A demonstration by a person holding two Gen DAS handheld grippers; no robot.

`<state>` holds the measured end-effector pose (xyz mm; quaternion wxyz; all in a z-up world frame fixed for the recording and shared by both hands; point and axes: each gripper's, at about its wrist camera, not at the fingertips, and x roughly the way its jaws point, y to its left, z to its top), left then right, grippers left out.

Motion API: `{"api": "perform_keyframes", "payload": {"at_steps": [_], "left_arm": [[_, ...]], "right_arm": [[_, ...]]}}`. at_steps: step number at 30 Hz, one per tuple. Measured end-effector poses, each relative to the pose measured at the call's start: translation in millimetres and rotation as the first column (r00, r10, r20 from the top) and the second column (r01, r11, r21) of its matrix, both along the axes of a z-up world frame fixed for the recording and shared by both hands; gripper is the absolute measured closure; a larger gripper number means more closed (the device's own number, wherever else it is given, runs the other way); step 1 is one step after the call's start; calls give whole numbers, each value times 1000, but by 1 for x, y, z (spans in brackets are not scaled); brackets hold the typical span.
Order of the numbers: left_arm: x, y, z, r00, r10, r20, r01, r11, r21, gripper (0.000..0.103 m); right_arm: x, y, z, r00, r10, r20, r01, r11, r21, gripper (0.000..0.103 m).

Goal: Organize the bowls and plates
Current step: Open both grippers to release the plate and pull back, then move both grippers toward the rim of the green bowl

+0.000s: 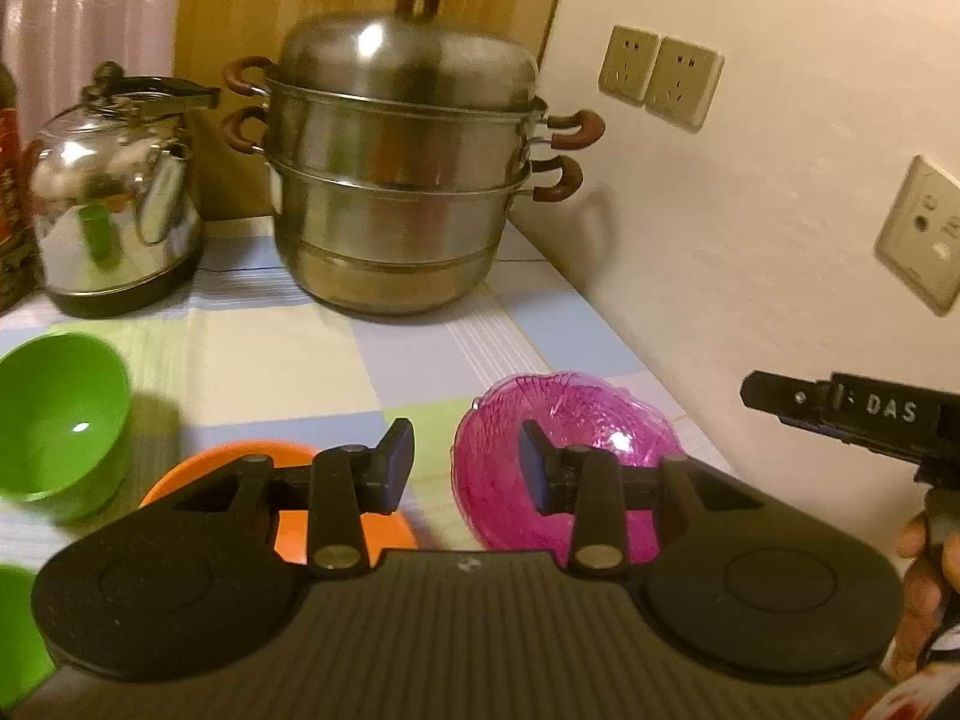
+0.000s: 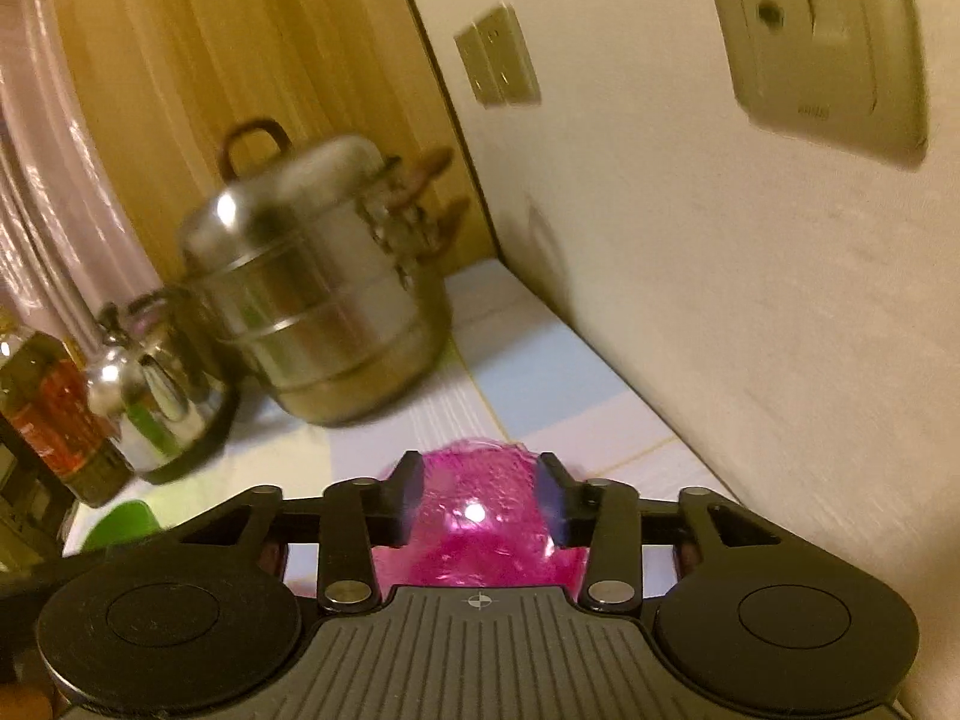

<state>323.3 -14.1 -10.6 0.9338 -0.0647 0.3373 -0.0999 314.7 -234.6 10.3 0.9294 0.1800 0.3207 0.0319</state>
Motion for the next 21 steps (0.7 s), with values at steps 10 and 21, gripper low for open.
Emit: {"api": "perform_keyframes", "payload": {"at_steps": [10, 21], "left_arm": [[-97, 30, 23, 998, 61, 22, -61, 998, -13, 69], [-194, 61, 24, 987, 153, -48, -155, 988, -28, 67]], "right_arm": [[-78, 26, 27, 999, 27, 23, -28, 998, 59, 59], [-148, 82, 19, 982, 178, -59, -177, 984, 20, 59]]}}
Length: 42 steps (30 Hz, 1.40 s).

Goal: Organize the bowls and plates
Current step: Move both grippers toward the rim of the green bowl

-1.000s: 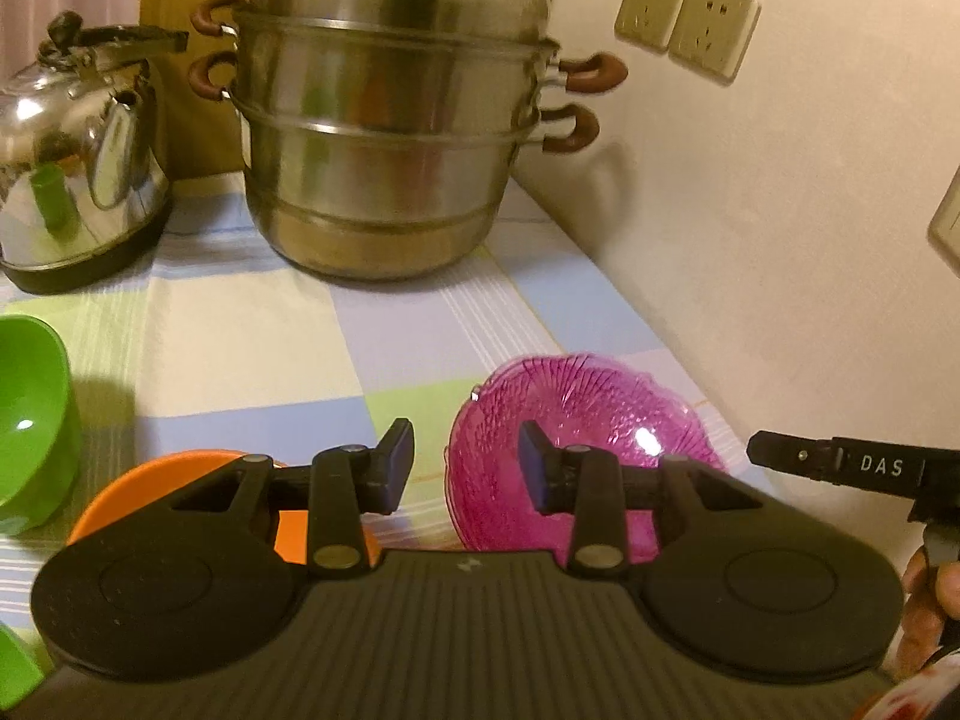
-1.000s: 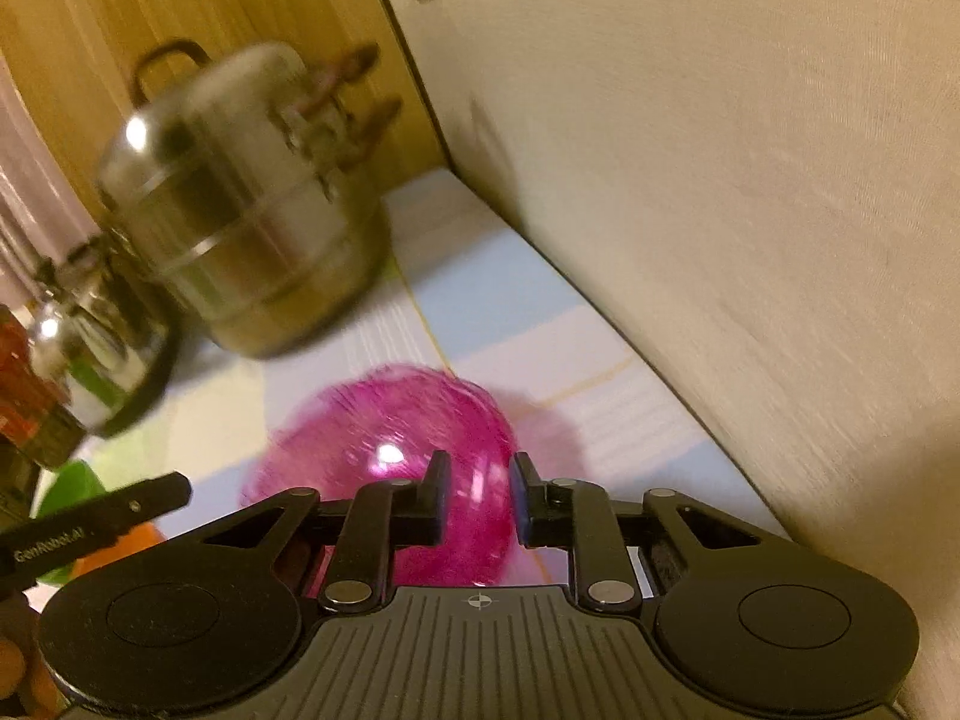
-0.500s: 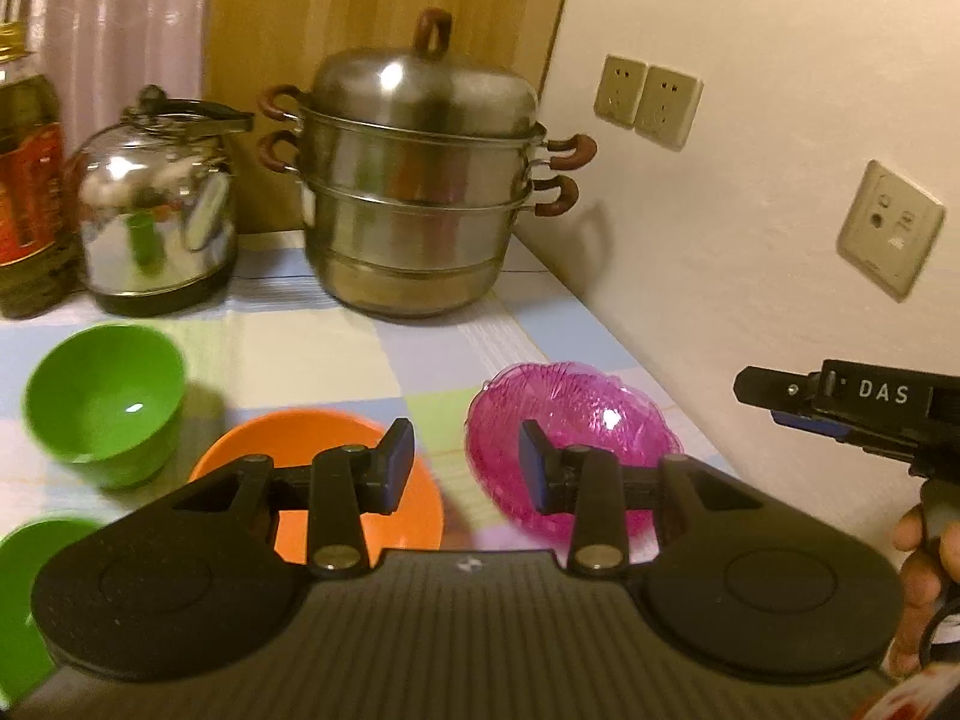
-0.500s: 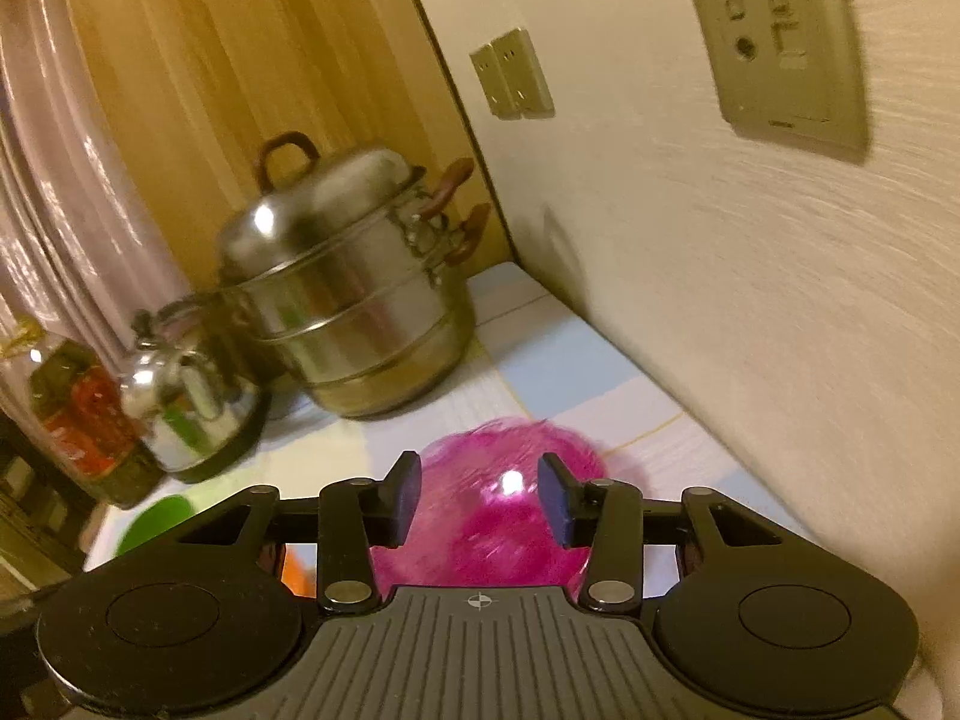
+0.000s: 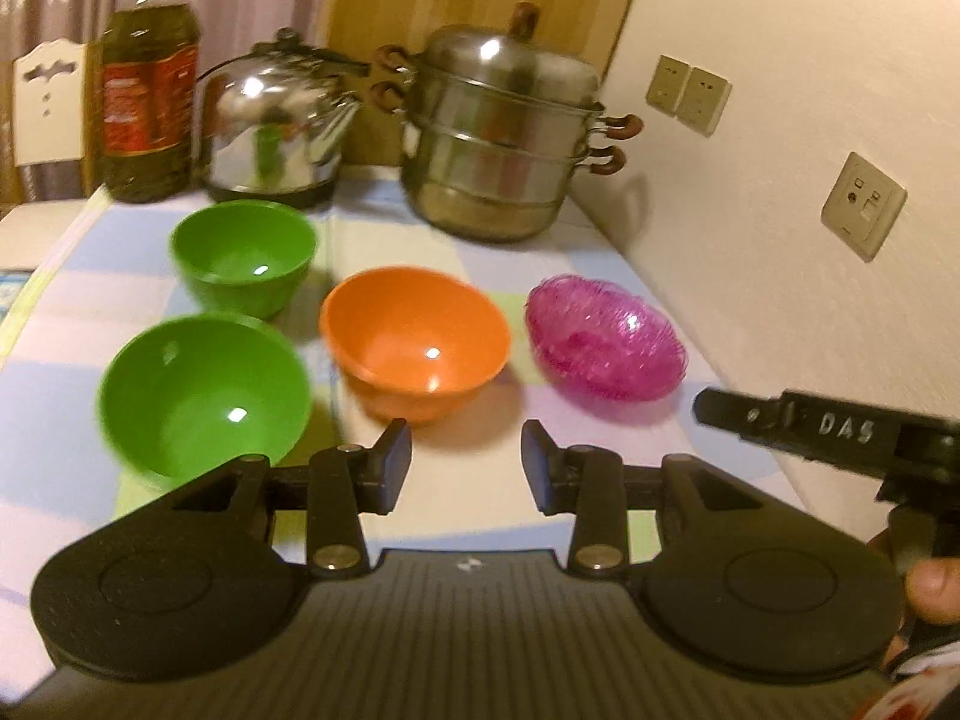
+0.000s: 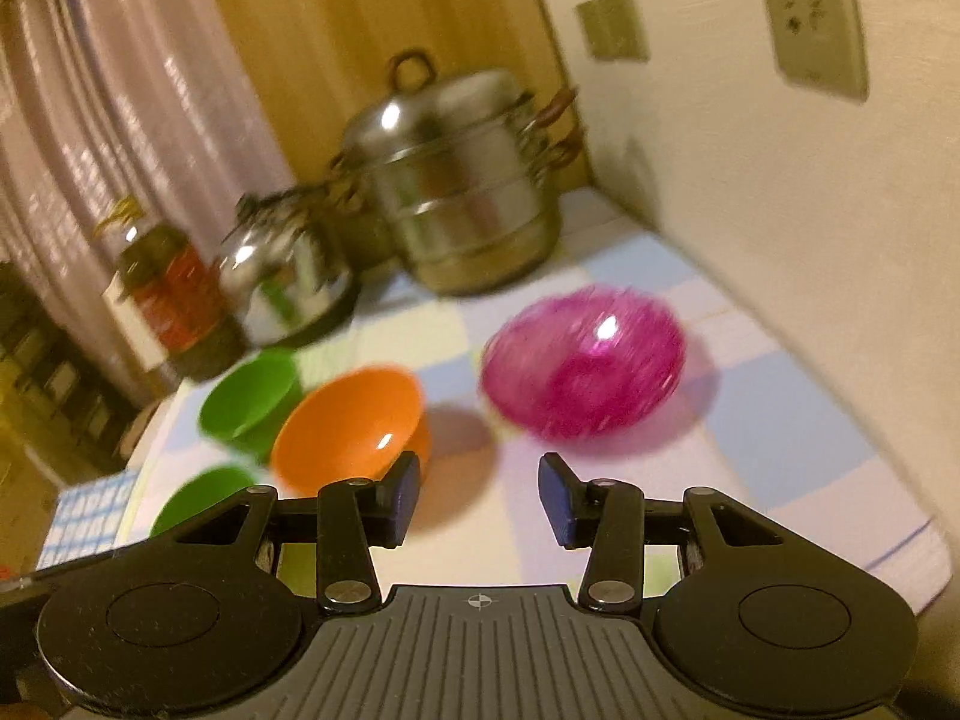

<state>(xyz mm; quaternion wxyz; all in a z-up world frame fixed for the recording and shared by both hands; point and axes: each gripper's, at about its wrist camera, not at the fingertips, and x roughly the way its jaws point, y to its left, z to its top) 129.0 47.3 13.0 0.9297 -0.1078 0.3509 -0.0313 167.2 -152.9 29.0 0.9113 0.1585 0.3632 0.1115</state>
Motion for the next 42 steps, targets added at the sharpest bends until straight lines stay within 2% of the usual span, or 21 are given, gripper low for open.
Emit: {"api": "perform_keyframes", "payload": {"at_steps": [7, 11, 17, 25, 28, 35, 42], "left_arm": [[-43, 34, 1, 995, 96, -38, -95, 995, 22, 66], [-59, 56, -3, 986, 152, -62, -149, 987, 58, 66], [-70, 85, -3, 974, 204, -94, -199, 978, 61, 66], [-66, 112, 4, 967, 231, -107, -228, 973, 42, 66], [-65, 120, 7, 967, 232, -103, -229, 973, 44, 63], [-51, 143, 4, 959, 255, -120, -251, 967, 49, 62], [-31, 161, -4, 952, 274, -134, -268, 962, 62, 61]], "right_arm": [[-35, 39, -9, 993, 104, -62, -105, 995, -3, 59], [-46, 65, -10, 981, 171, -90, -177, 982, -62, 59], [-53, 101, -11, 960, 259, -111, -272, 955, -120, 59], [-45, 137, -9, 943, 311, -114, -328, 928, -175, 59], [-39, 146, -11, 941, 316, -119, -334, 924, -185, 59], [-27, 165, -21, 932, 330, -152, -353, 920, -167, 59], [-4, 176, -30, 933, 318, -169, -340, 932, -125, 58]]}}
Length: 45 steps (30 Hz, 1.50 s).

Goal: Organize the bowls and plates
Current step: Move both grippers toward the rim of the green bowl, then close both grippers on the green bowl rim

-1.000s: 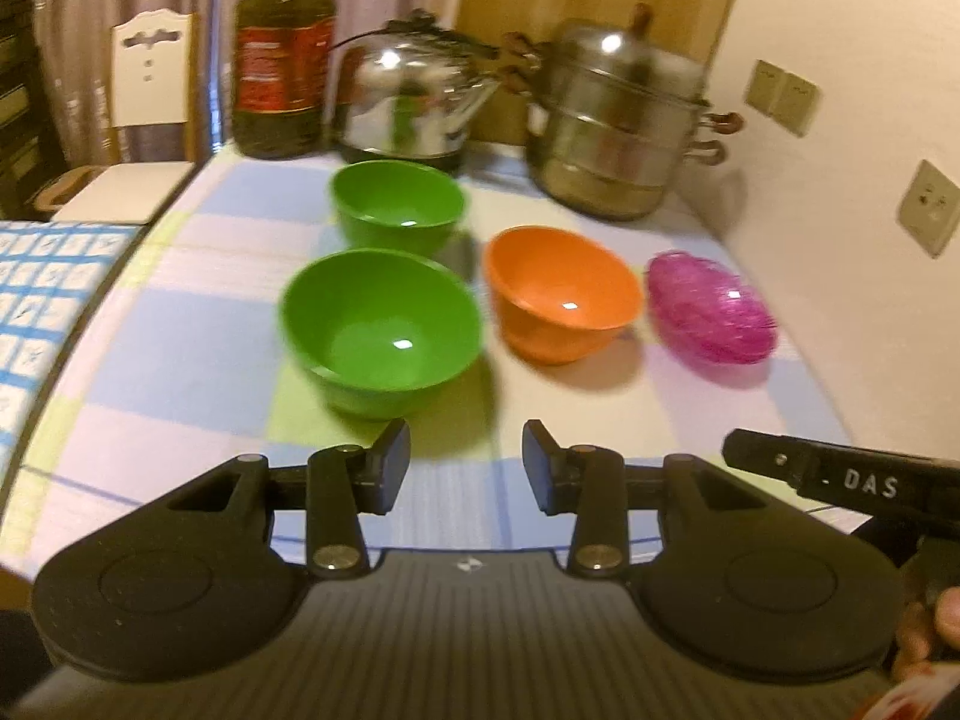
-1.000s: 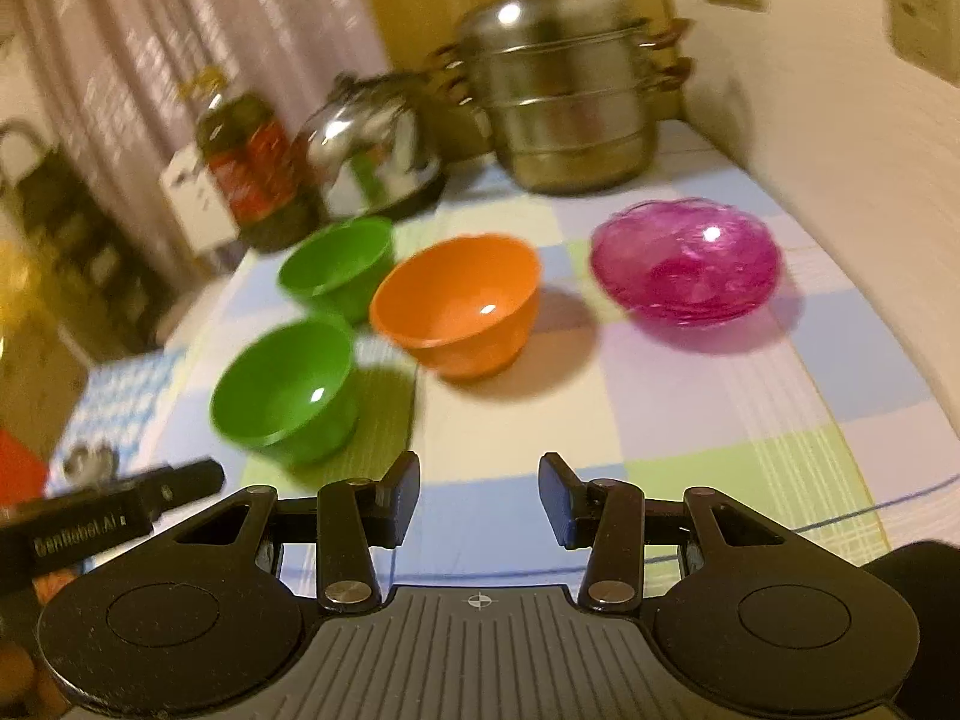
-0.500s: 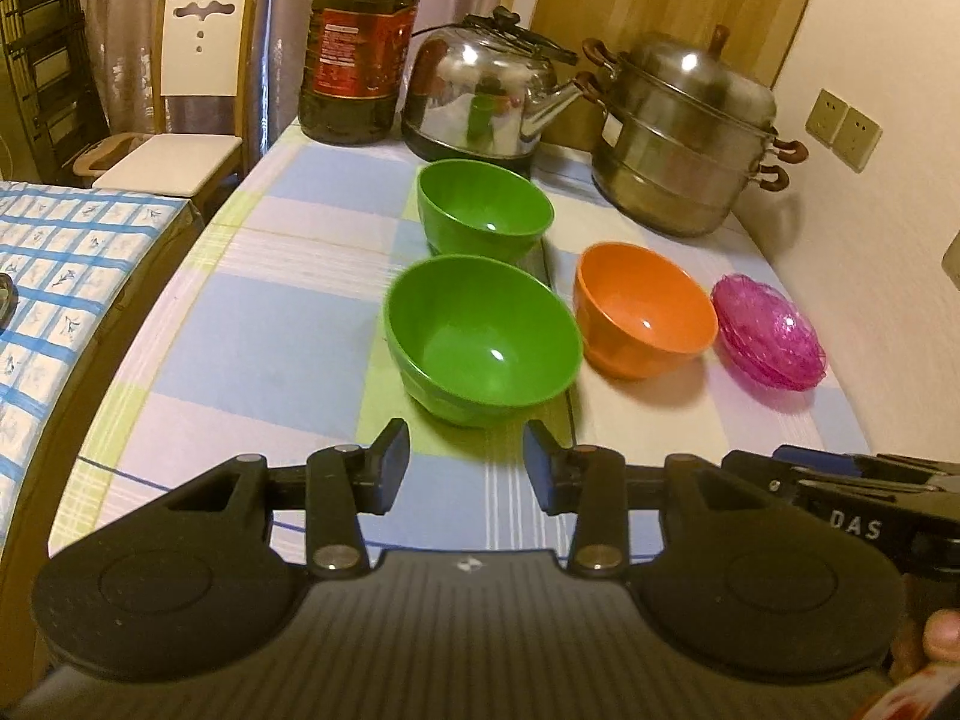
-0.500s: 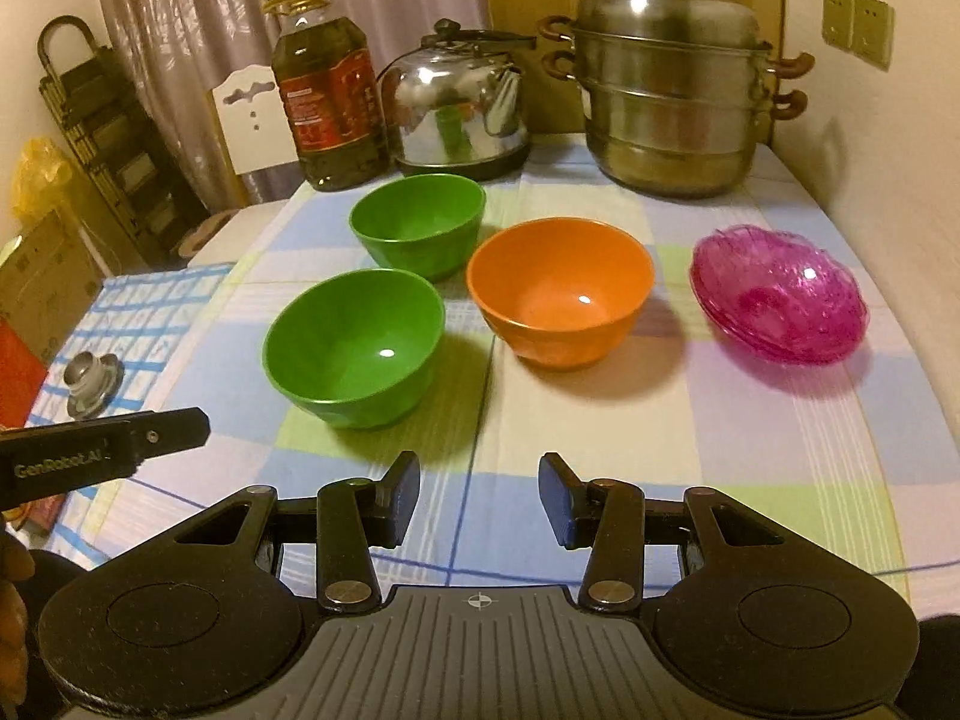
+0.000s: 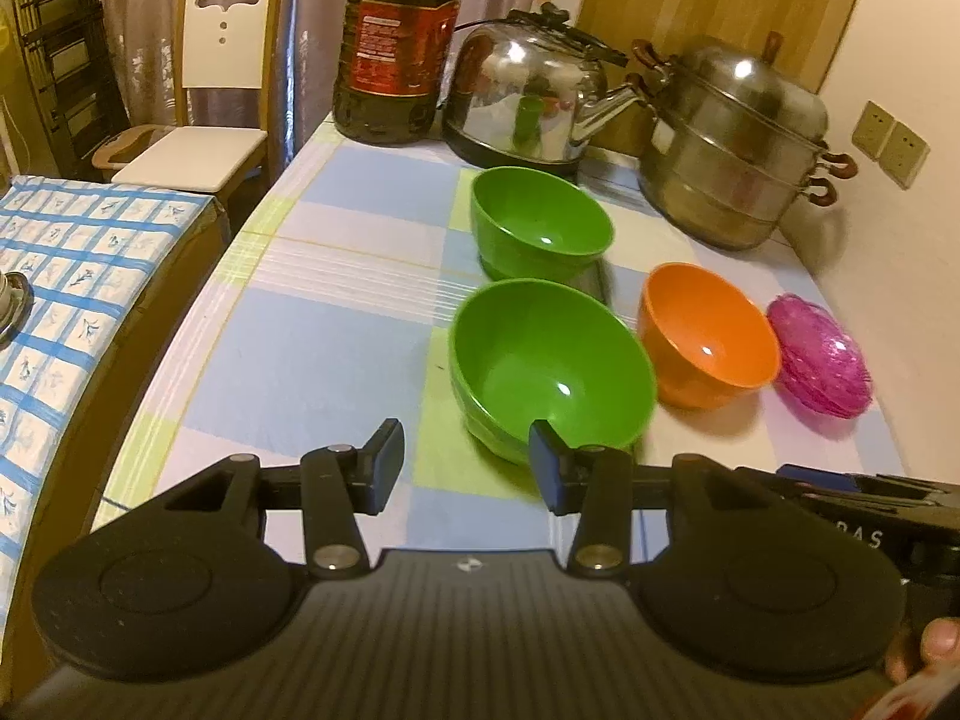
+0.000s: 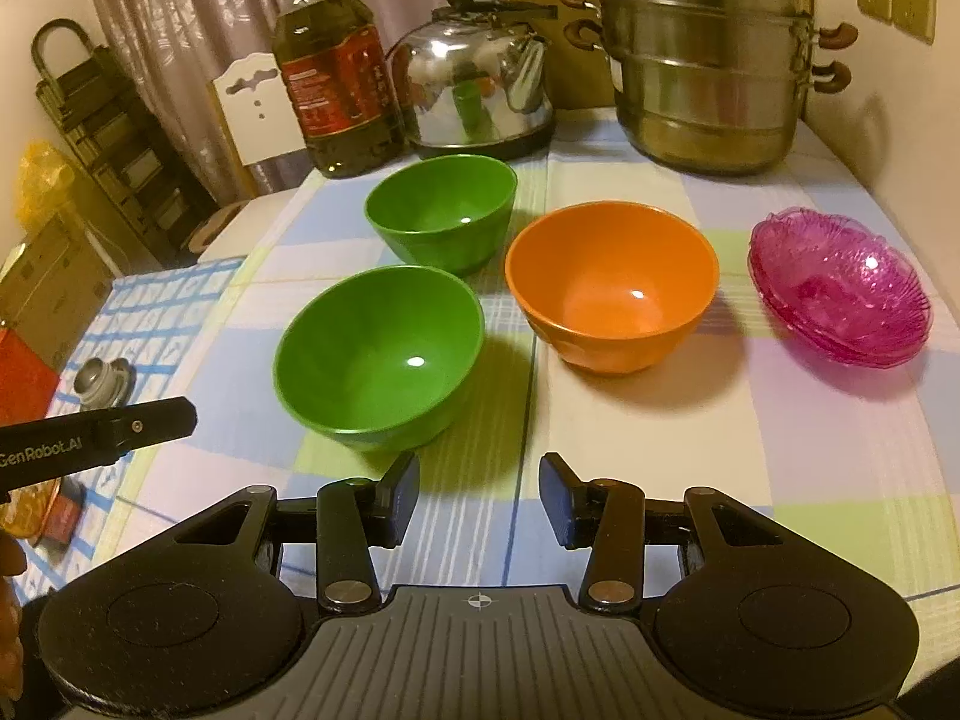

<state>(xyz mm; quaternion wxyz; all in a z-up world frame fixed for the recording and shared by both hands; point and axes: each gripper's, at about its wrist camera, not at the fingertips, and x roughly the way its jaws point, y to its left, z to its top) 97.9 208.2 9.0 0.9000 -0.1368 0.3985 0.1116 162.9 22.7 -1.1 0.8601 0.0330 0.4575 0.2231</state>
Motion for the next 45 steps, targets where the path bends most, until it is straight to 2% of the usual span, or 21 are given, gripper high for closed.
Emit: {"api": "perform_keyframes", "payload": {"at_steps": [4, 15, 19, 21, 24, 27, 40, 45], "left_arm": [[15, 9, -8, 1000, -1, -6, 1, 1000, -15, 60], [60, 27, -41, 998, -2, -58, 0, 999, -34, 58], [76, 32, -54, 995, -1, -98, -2, 1000, -27, 62], [81, 36, -59, 995, -5, -97, 0, 999, -47, 62], [87, 36, -64, 995, -13, -98, 9, 999, -39, 65], [91, 36, -68, 995, -25, -94, 21, 999, -40, 70], [98, 30, -75, 995, -44, -84, 39, 997, -60, 93], [96, 28, -72, 995, -38, -93, 33, 998, -58, 93]], "right_arm": [[14, 4, -7, 999, -25, -26, 25, 1000, 15, 51], [52, 2, -28, 988, -123, -98, 132, 987, 91, 50], [65, 9, -37, 987, -117, -111, 130, 985, 116, 51], [72, 13, -44, 985, -114, -127, 130, 984, 126, 51], [81, 20, -52, 983, -113, -148, 131, 984, 120, 51], [86, 27, -58, 982, -107, -155, 125, 986, 110, 51], [88, 43, -67, 985, -76, -154, 89, 993, 78, 86], [88, 46, -64, 985, -76, -155, 87, 994, 65, 87]]}}
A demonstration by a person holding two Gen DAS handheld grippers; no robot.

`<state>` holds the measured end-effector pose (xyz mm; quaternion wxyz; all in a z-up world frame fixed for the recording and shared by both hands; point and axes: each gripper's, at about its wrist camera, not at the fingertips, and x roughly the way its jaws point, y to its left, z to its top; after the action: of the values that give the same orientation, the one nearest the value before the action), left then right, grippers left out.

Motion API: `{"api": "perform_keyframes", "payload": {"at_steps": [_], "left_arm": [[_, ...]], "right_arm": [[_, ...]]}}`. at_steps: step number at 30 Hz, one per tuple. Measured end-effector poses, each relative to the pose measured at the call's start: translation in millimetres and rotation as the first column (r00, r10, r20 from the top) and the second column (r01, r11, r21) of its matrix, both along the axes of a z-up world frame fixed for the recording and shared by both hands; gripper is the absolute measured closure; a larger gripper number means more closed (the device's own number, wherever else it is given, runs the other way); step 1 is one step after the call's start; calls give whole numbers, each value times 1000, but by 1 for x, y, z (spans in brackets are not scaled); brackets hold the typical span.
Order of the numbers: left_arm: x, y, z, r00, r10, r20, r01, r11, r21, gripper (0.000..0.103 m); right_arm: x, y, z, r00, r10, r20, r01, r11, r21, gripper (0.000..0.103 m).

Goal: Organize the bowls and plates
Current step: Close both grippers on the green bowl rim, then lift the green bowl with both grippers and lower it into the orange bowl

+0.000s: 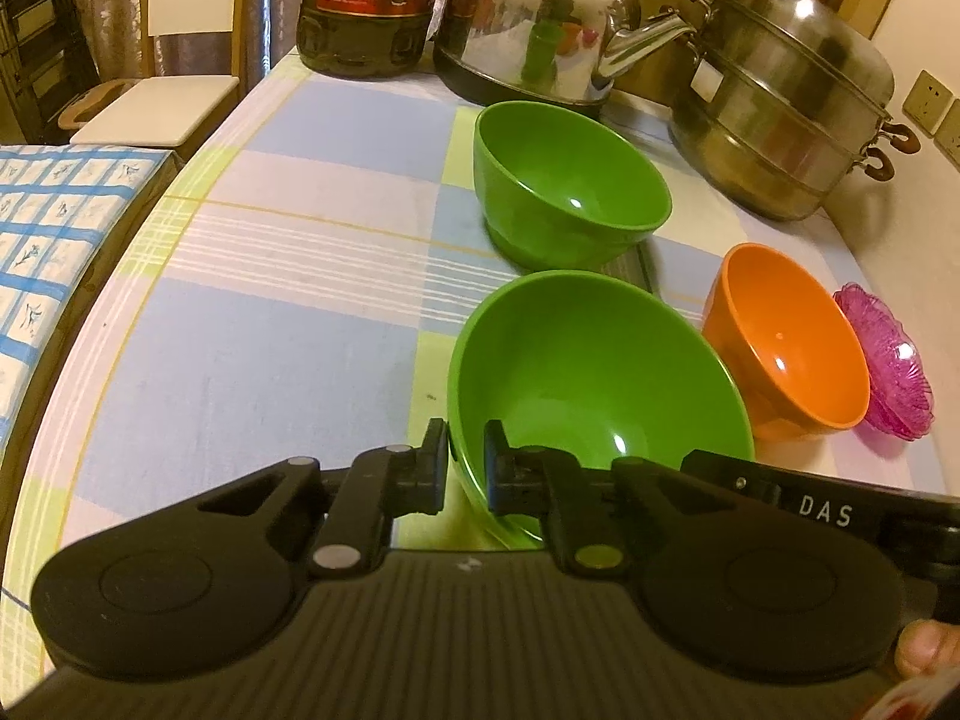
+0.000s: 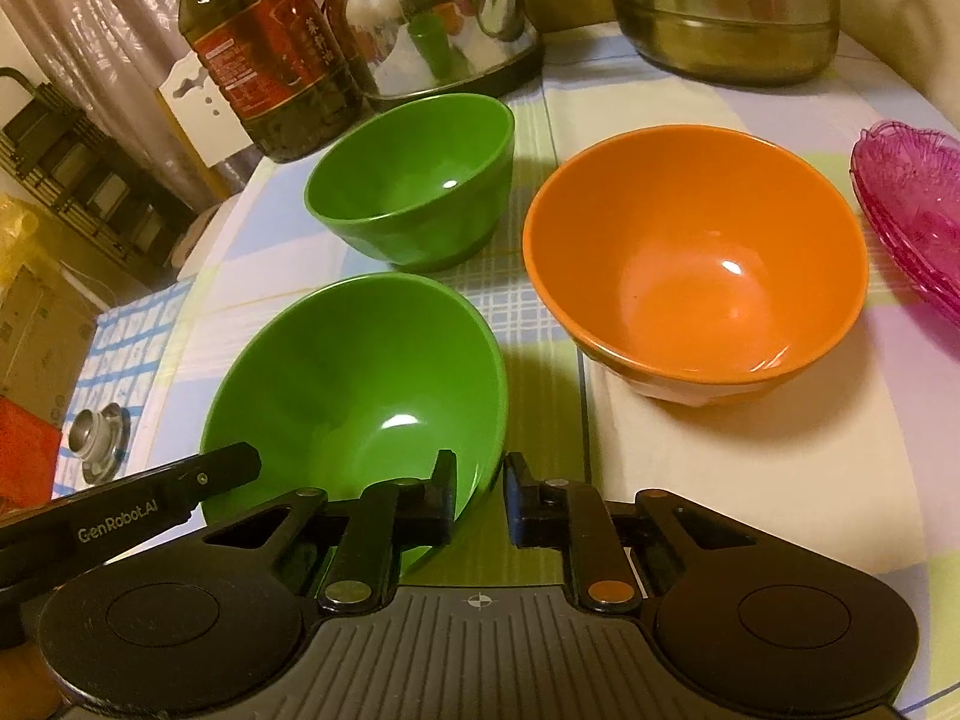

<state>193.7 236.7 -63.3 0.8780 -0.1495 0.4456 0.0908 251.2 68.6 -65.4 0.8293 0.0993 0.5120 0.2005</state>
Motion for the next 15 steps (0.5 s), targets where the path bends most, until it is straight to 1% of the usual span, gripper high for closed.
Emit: {"api": "perform_keyframes", "payload": {"at_steps": [9, 15], "left_arm": [[-15, -16, 22, 1000, -20, 13, 19, 999, 48, 93], [-30, -36, 38, 999, -36, 33, 35, 998, 49, 92]], "right_arm": [[-15, -12, 14, 1000, -3, 13, 3, 1000, 21, 88], [-31, -30, 30, 999, -25, 35, 24, 999, 41, 88]]}}
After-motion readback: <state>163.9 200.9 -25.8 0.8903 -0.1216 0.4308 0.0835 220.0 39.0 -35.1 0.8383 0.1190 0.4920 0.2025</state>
